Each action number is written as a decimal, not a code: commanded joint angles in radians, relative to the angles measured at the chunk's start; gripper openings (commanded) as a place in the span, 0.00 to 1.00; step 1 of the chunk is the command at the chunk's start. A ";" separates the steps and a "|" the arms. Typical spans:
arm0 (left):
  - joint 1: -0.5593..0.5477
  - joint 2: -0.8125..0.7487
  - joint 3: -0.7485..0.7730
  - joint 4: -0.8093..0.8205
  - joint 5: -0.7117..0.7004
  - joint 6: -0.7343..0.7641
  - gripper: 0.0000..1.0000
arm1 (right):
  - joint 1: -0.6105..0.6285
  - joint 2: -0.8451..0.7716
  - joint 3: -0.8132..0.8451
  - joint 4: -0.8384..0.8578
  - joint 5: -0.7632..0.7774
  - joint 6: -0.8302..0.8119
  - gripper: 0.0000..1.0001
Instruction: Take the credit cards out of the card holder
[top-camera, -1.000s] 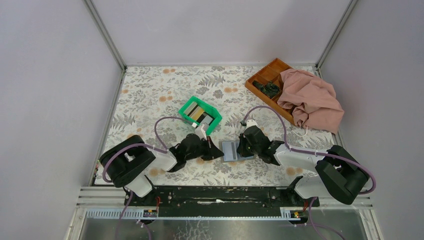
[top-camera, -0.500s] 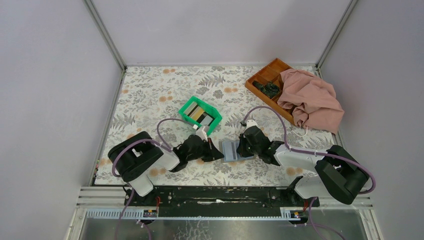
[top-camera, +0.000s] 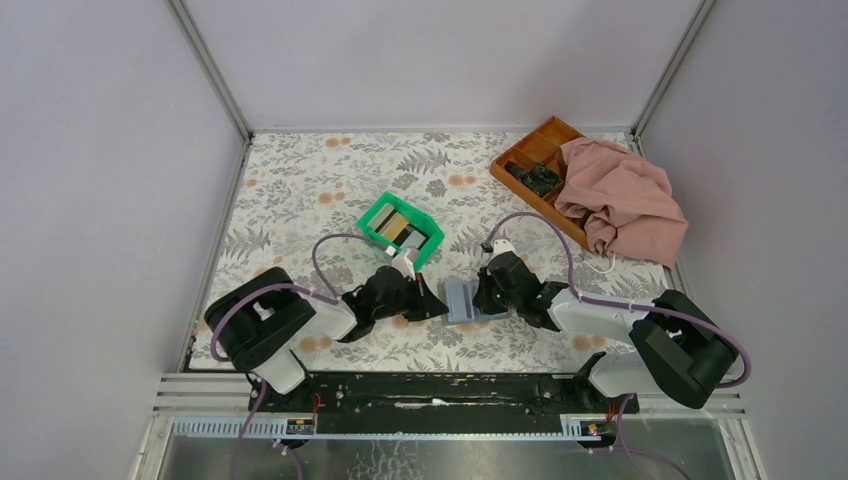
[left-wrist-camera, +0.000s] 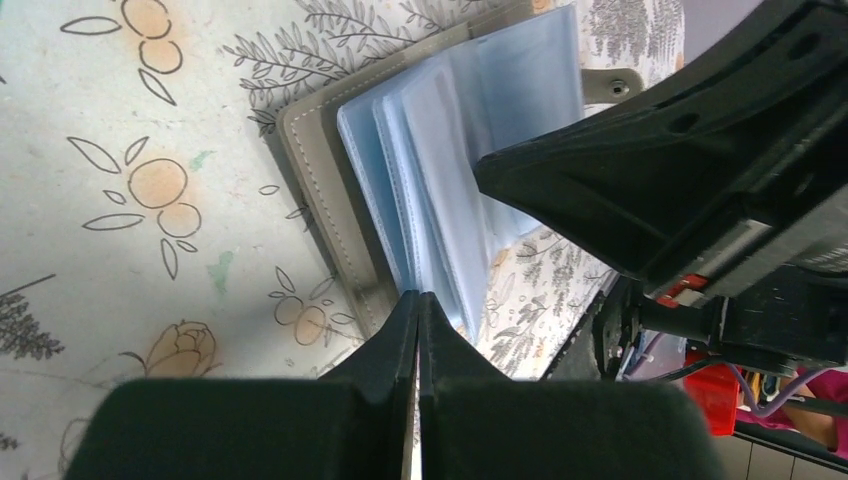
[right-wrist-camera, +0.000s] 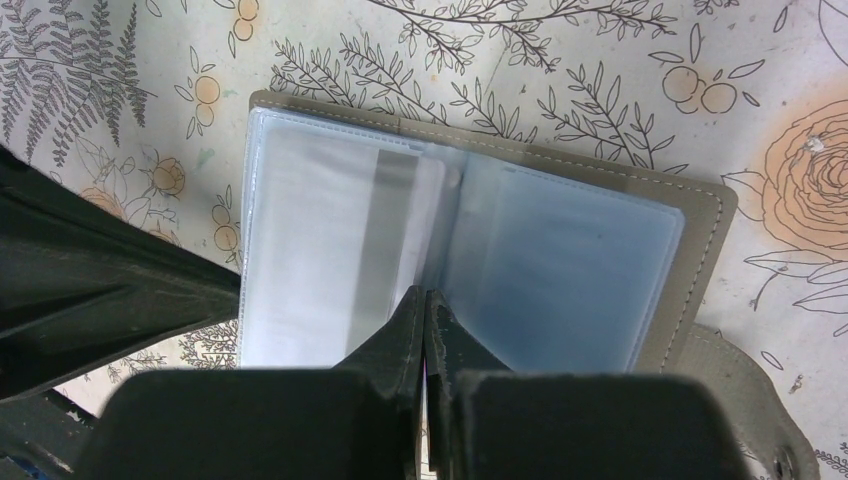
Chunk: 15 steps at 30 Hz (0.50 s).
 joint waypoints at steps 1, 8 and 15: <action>-0.002 -0.091 0.014 -0.059 -0.033 0.035 0.00 | -0.002 -0.007 -0.012 0.004 -0.017 0.008 0.00; -0.002 -0.117 0.024 -0.082 -0.040 0.043 0.00 | -0.002 -0.017 -0.016 0.002 -0.020 0.009 0.00; -0.002 -0.075 0.028 -0.046 -0.030 0.034 0.00 | -0.002 -0.021 -0.009 -0.009 -0.015 0.004 0.00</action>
